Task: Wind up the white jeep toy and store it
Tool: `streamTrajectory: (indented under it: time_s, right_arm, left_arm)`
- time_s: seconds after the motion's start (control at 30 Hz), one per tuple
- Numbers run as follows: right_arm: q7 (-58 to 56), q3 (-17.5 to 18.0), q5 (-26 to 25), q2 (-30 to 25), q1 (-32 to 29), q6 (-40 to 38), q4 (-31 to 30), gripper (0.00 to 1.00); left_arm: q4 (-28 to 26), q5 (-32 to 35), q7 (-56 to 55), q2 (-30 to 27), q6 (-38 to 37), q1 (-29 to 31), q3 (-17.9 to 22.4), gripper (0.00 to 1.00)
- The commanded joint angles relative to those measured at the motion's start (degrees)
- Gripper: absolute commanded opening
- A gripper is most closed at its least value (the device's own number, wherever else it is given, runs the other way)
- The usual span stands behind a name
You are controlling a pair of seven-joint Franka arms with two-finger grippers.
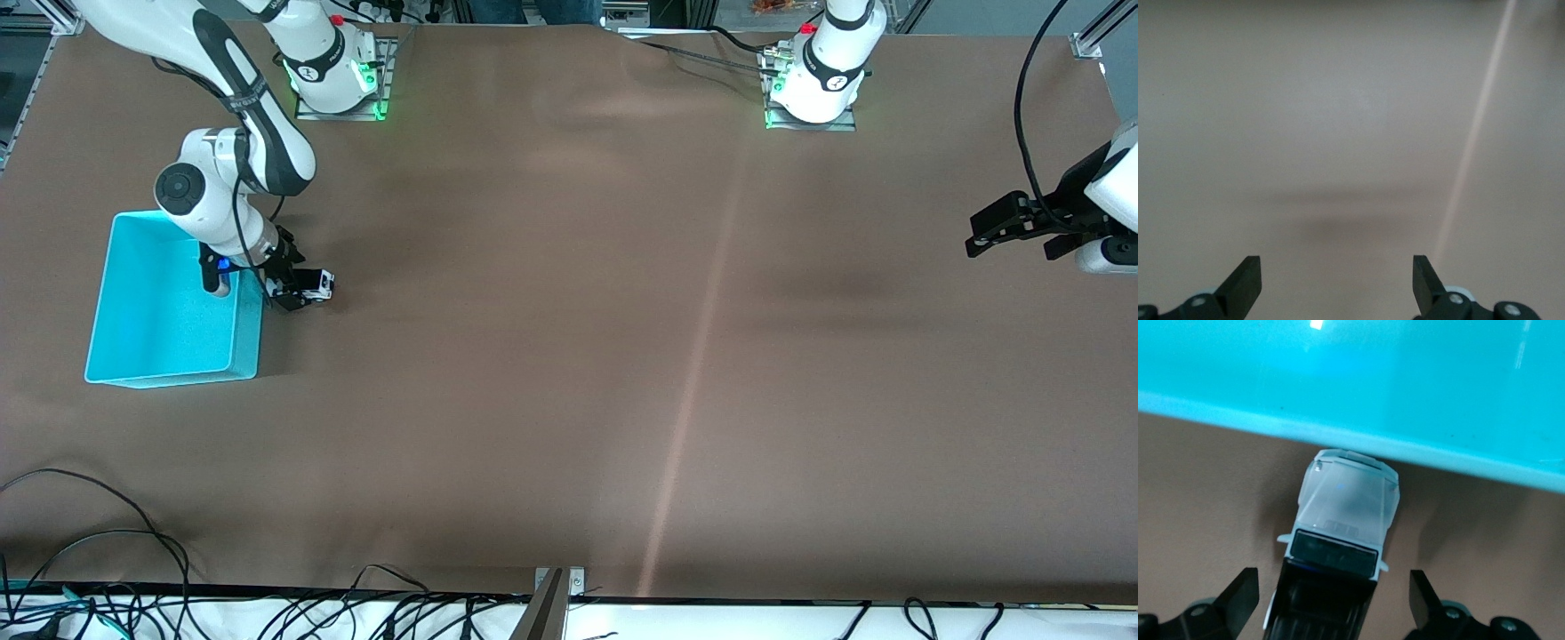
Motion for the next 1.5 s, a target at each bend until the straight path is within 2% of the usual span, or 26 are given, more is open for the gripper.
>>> streamTrajectory:
  time_s: [0.0,0.1,0.17,0.23,0.4,0.47,0.57,0.83,0.97,1.23,1.47]
  right_arm:
    - [0.52,0.32,0.11,-0.21,0.23,0.73,0.01,0.85]
    - [0.7,0.32,0.11,-1.61,0.23,0.55,0.01,0.44]
    - [0.79,0.32,0.11,-3.28,0.23,-0.84,0.01,0.28]
    - [0.87,0.32,0.11,-5.48,0.23,-3.39,0.01,0.19]
    - [0.79,0.32,0.2,-12.86,0.23,-10.25,0.27,0.08]
    - [0.26,0.32,0.38,-14.89,0.23,-12.36,0.8,0.0]
    - [0.35,0.41,0.38,-15.6,0.23,-14.56,1.15,0.0]
    - [-0.36,0.59,0.38,-15.68,0.23,-14.65,1.41,0.0]
    - [-1.49,0.67,0.2,-15.86,0.23,-17.28,3.6,0.0]
    - [-15.02,0.67,0.64,-16.21,0.14,-29.93,11.6,0.0]
    - [-27.31,0.5,0.82,-16.48,0.06,-37.32,17.05,0.0]
  left_arm:
    - [1.5,1.56,1.15,0.7,-1.12,-0.44,0.13,1.0]
    - [1.5,1.56,1.15,0.7,-1.12,-0.44,0.13,1.0]
    - [1.5,1.56,1.15,0.7,-1.12,-0.44,0.13,1.0]
    - [1.5,1.56,1.15,0.7,-1.12,-0.44,0.13,1.0]
    - [1.5,1.56,1.15,0.79,-1.12,-0.44,0.13,1.0]
    - [1.41,1.56,1.15,0.79,-1.12,-0.44,0.13,1.0]
    - [1.41,1.56,1.15,0.71,-1.12,-0.44,0.13,1.0]
    - [1.5,1.56,1.15,0.79,-1.12,-0.44,0.13,1.0]
    - [1.41,1.56,1.15,0.79,-1.12,-0.44,0.13,1.0]
    - [1.41,1.56,1.15,0.79,-1.12,-0.44,0.13,1.0]
    - [1.5,1.56,1.15,0.79,-1.12,-0.44,0.22,1.0]
